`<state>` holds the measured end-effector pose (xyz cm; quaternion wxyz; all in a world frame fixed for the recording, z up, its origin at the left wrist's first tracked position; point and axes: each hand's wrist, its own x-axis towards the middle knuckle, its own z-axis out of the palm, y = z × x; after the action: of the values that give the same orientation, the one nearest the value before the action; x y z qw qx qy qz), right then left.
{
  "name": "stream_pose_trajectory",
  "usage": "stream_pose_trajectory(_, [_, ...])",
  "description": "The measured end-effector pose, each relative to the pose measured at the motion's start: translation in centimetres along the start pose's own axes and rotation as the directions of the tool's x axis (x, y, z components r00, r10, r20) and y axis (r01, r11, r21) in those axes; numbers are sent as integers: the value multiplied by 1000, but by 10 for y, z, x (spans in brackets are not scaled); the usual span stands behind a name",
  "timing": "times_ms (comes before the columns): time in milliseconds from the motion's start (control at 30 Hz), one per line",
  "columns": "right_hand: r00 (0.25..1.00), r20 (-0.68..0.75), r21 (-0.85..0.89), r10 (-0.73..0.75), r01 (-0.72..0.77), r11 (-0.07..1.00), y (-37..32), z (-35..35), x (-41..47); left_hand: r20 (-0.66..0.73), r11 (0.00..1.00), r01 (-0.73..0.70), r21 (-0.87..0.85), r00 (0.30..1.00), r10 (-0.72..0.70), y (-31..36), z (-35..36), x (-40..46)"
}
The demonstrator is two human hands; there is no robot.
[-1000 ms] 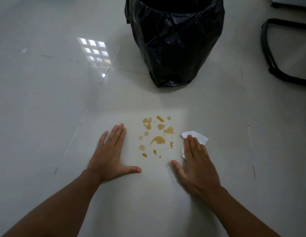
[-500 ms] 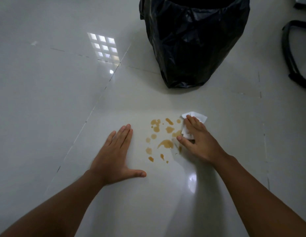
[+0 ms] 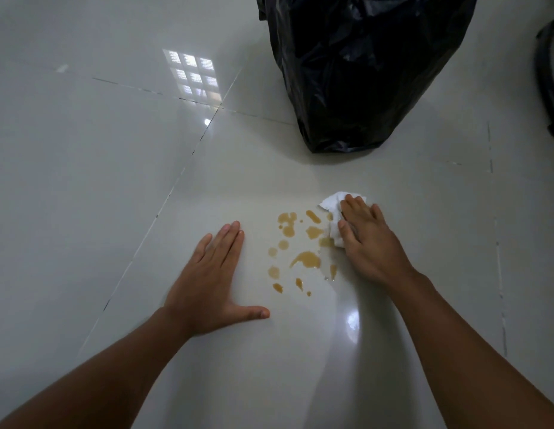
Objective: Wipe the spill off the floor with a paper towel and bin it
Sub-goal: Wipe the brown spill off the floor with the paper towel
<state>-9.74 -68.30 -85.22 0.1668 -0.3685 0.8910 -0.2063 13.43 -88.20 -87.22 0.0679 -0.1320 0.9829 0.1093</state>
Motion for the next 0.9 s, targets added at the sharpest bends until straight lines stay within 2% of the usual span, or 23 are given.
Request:
stream_pose_trajectory(200, [975,39,-9,-220,220,975,-26,3,13,0,1000,2,2,1000,-2,1,-1,0])
stream_pose_trajectory(267, [969,30,-20,-244,244,969,-28,5,13,4,1000,4,5,1000,-4,1,-1,0])
stream_pose_trajectory(400, [958,114,-77,-263,273,959,-33,12,13,-4,1000,-1,3,1000,1,-1,-1,0])
stream_pose_trajectory(600, [996,40,-146,-83,88,985,-8,2,3,-13,1000,-1,3,1000,1,-1,0,-1])
stream_pose_trajectory(733, [1000,-1,-76,-2,2,997,-1,2,-14,-19,1000,-5,-3,1000,5,-1,1,-1])
stream_pose_trajectory(900, [992,125,-125,-14,30,992,-12,14,-1,-20,1000,2,-1,1000,-2,0,1,-1])
